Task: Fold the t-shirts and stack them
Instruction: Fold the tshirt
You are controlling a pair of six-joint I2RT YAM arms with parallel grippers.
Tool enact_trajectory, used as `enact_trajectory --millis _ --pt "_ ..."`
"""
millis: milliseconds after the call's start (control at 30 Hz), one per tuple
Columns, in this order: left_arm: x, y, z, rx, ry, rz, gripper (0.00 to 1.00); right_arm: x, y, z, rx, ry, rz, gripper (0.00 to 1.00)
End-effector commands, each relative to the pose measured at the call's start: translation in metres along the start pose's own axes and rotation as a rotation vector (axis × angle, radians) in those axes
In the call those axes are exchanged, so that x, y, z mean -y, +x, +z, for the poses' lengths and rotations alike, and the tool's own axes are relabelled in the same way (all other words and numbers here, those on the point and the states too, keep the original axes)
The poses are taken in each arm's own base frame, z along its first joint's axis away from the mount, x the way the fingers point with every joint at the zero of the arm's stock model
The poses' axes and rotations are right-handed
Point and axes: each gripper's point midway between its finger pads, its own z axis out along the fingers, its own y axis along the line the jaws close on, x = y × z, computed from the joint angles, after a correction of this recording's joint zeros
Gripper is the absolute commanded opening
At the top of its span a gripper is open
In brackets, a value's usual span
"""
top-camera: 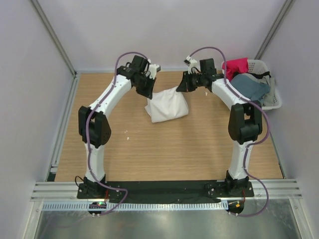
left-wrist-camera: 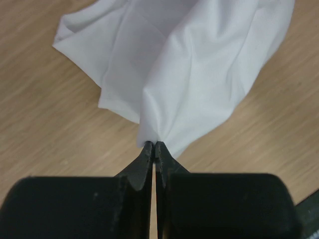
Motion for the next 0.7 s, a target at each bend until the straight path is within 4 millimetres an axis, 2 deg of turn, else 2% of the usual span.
enact_trajectory --millis 0,33,67,100,167,200,300,467,600,667 --pt "-0.039 -0.03 0.009 0.072 -0.076 -0.004 0.0 0.009 -0.033 0.014 0.079 0.001 -0.043 0.06" --pt "-0.048 -0.033 0.015 0.073 -0.093 -0.011 0.0 0.022 -0.024 0.027 0.062 0.009 -0.024 0.06" --pt "-0.055 -0.037 0.02 0.079 -0.105 -0.016 0.0 0.023 -0.038 0.03 0.087 0.008 -0.034 0.06" --pt "-0.069 -0.043 0.034 0.088 -0.128 -0.023 0.0 0.029 -0.039 0.036 0.088 0.009 -0.034 0.06" --pt "-0.091 -0.05 0.044 0.101 -0.205 -0.033 0.0 0.048 -0.041 0.056 0.099 0.028 -0.031 0.08" --pt "-0.102 -0.057 0.057 0.12 -0.232 -0.033 0.0 0.053 -0.043 0.063 0.106 0.031 -0.028 0.09" --pt "-0.122 -0.07 0.071 0.165 -0.31 -0.03 0.0 0.07 -0.062 0.073 0.158 0.08 -0.056 0.09" --pt "-0.123 -0.116 0.061 0.319 -0.33 0.001 0.0 0.076 -0.088 0.063 0.222 0.134 -0.11 0.09" --pt "-0.122 -0.132 0.058 0.378 -0.319 0.014 0.0 0.083 -0.096 0.052 0.242 0.175 -0.115 0.09" --pt "-0.121 -0.136 0.06 0.394 -0.316 0.02 0.0 0.087 -0.091 0.051 0.236 0.193 -0.109 0.08"
